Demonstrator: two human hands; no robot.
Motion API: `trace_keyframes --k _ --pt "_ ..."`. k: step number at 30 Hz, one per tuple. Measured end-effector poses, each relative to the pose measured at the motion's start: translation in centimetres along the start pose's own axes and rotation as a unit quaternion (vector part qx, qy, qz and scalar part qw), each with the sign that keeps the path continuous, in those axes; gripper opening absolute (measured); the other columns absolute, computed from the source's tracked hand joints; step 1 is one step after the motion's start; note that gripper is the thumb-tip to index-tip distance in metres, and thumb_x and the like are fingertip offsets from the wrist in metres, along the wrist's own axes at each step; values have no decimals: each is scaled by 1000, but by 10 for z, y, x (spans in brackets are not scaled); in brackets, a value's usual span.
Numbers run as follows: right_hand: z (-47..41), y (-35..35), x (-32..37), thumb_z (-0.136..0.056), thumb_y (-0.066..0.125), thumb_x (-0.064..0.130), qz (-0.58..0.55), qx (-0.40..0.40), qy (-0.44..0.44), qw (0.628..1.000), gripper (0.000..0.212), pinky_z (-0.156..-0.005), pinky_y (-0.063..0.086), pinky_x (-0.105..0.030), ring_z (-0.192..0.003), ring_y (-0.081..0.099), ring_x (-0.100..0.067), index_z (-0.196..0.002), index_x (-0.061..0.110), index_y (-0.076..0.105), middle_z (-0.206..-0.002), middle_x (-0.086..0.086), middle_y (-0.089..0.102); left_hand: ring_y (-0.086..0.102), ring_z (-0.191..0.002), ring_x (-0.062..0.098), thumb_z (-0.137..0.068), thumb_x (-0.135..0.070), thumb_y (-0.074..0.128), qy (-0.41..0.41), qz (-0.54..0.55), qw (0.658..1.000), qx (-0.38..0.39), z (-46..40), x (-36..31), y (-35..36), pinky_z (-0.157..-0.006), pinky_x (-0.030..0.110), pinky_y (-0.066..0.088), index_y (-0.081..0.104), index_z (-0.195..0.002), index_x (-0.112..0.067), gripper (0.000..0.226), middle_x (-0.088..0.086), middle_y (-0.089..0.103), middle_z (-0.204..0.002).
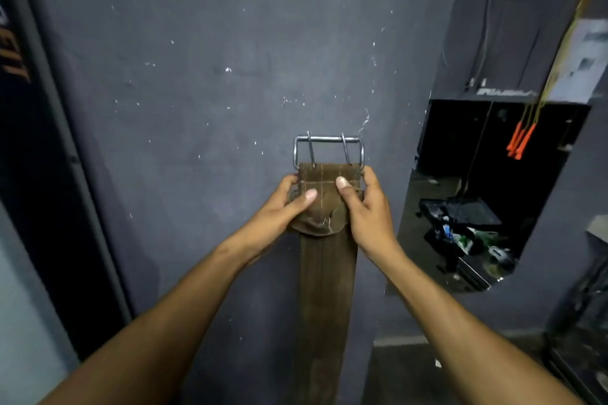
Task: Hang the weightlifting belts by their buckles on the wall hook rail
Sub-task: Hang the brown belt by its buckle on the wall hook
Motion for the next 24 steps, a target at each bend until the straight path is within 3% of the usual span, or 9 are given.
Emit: trace_keyframes --k 2,4,9,13,17,21,24 --pt "-16 -2 20 -99 62 42 -29 -16 -12 999 20 -75 61 -24 -93 78 -6 -117 34 57 -103 14 79 67 -120 12 -91 -28 71 -20 13 999 21 5 7 -2 -94 26 57 51 -139 -25 52 -4 71 -130" --pt "-30 -2 37 -102 61 36 -42 -16 -26 999 18 -73 59 -19 -93 77 -5 -118 38 54 -103 17 78 70 -116 11 -85 -21 77 -36 16 999 19 5 13 0 -89 23 58 58 -131 -29 51 -1 74 -126" --pt "-42 14 60 -104 60 37 -37 37 -72 996 22 -84 63 -31 -101 77 -12 -124 36 50 -111 9 77 74 -110 19 -93 -13 72 41 46 995 -73 -19 -14 -8 -86 24 59 77 -112 -16 20 6 78 -116" --pt "-54 17 73 -106 58 34 -53 55 -70 995 19 -91 62 -38 -103 76 -14 -124 33 52 -110 8 78 74 -111 23 -94 -17 71 62 74 991 -91 -31 -36 -11 -86 27 60 75 -117 -10 23 11 78 -116" --pt "-59 14 82 -101 59 44 -108 97 -38 989 31 -93 56 -22 -116 71 -8 -127 26 60 -121 10 75 76 -104 31 -92 -31 74 46 115 981 -146 -42 -55 -3 -86 37 63 74 -115 -3 36 17 79 -108" --pt "-57 17 81 -96 74 20 -89 96 -24 991 40 -104 57 -34 -118 72 -13 -134 21 61 -126 3 76 79 -94 32 -93 -41 72 35 114 976 -181 -53 -67 -1 -85 46 63 75 -111 -4 41 18 80 -100" --pt "-55 17 77 -96 74 16 -107 73 6 991 39 -99 60 -34 -112 74 -13 -134 18 63 -122 1 77 79 -95 29 -95 -40 69 40 84 978 -185 -54 -61 -1 -88 49 63 71 -115 -7 38 14 80 -102"
Point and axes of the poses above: each hand's wrist, its own z-axis away from the middle knuckle, its own y-axis out of the palm, x = y × z, the point moved 6 cm from there along -z, towards the middle knuckle
